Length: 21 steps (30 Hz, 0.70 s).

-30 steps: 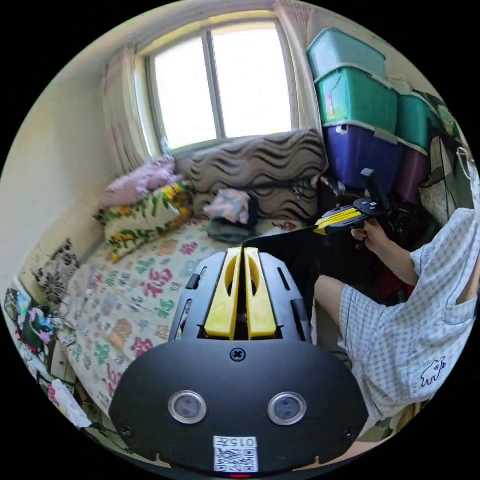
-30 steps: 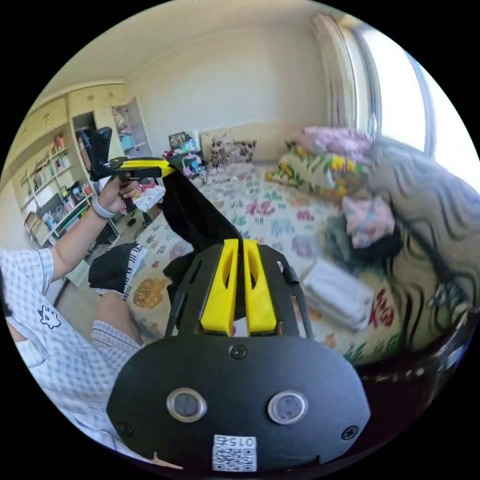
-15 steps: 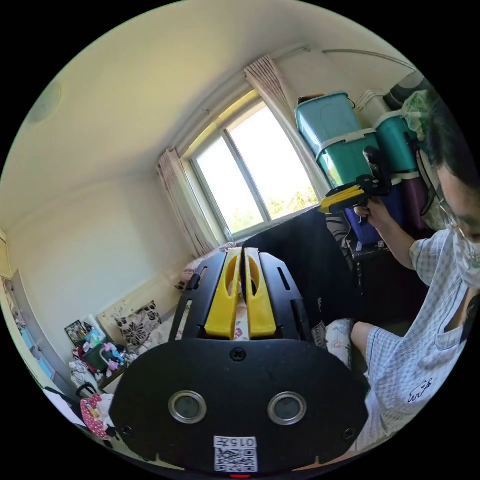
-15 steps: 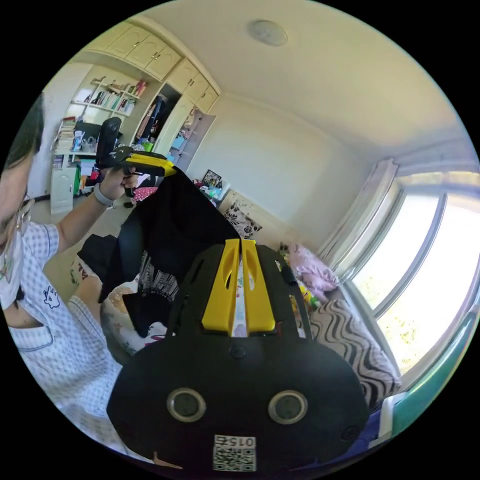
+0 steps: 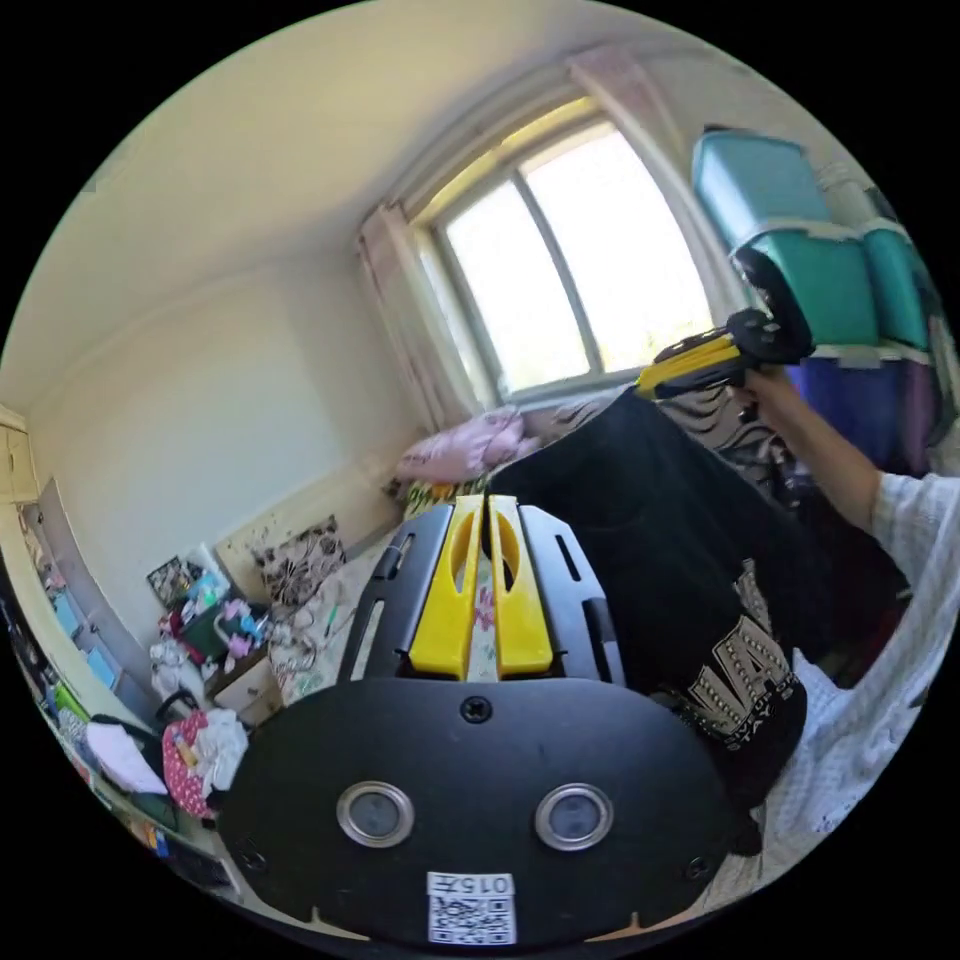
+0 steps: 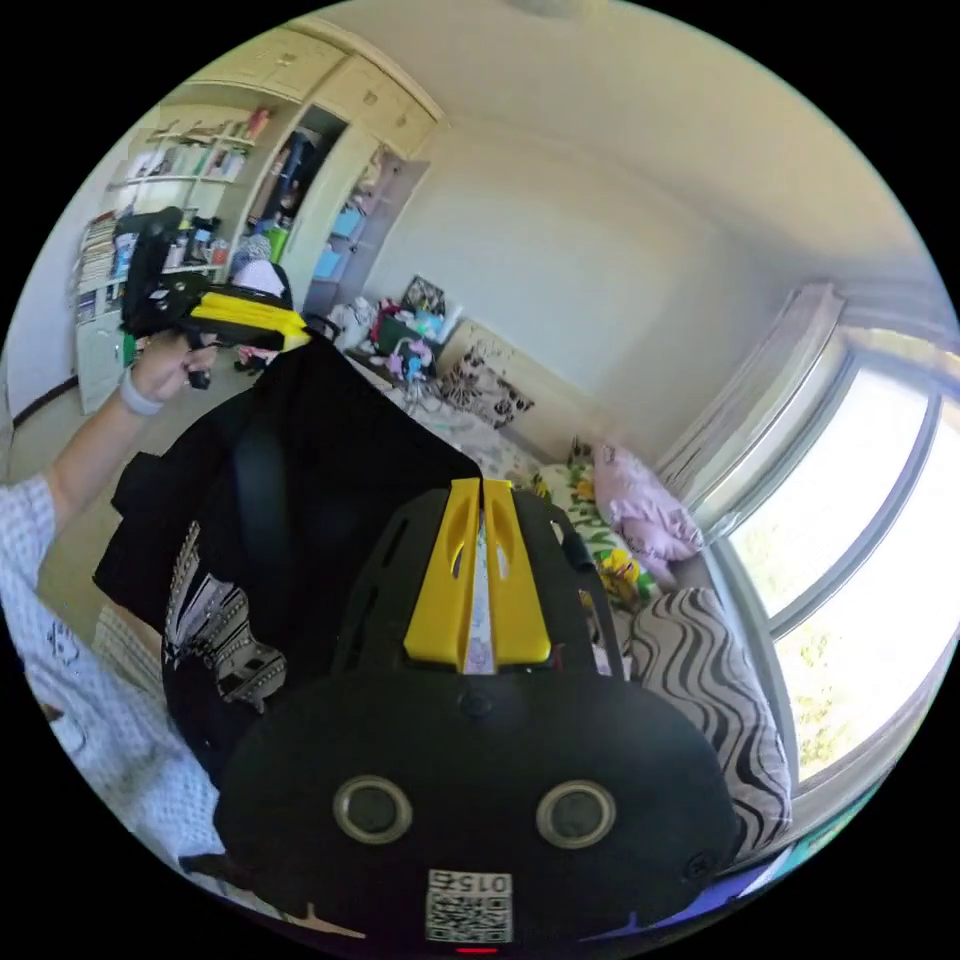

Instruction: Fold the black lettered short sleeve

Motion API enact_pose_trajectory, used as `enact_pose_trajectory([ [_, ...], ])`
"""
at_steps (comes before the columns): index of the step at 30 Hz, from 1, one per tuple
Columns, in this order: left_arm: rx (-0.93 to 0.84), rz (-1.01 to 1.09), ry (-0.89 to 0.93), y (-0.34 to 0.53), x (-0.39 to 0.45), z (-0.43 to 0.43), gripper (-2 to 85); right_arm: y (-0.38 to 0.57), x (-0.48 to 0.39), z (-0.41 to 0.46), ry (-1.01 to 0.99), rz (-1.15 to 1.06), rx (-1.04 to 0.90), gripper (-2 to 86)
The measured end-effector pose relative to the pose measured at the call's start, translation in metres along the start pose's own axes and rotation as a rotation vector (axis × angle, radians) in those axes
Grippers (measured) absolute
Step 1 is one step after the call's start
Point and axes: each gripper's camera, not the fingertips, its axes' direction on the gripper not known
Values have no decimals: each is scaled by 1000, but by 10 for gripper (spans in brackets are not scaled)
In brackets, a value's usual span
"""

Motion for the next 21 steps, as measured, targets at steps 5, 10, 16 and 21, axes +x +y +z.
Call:
enact_pose_trajectory([
  [5,-373,-235,-139,46,-73,175,-2,-35,51,203,-195,229,-310,5],
  [10,-348,-371,181,178,-76,211,4,53,27,282,-608,152,-280,30],
  [16,-892,-714,546,430,-17,238,73,253,-30,365,-850,226,-723,74],
  [21,-950,-1050,597,538,26,226,98,348,-63,408,-995,404,-969,103],
])
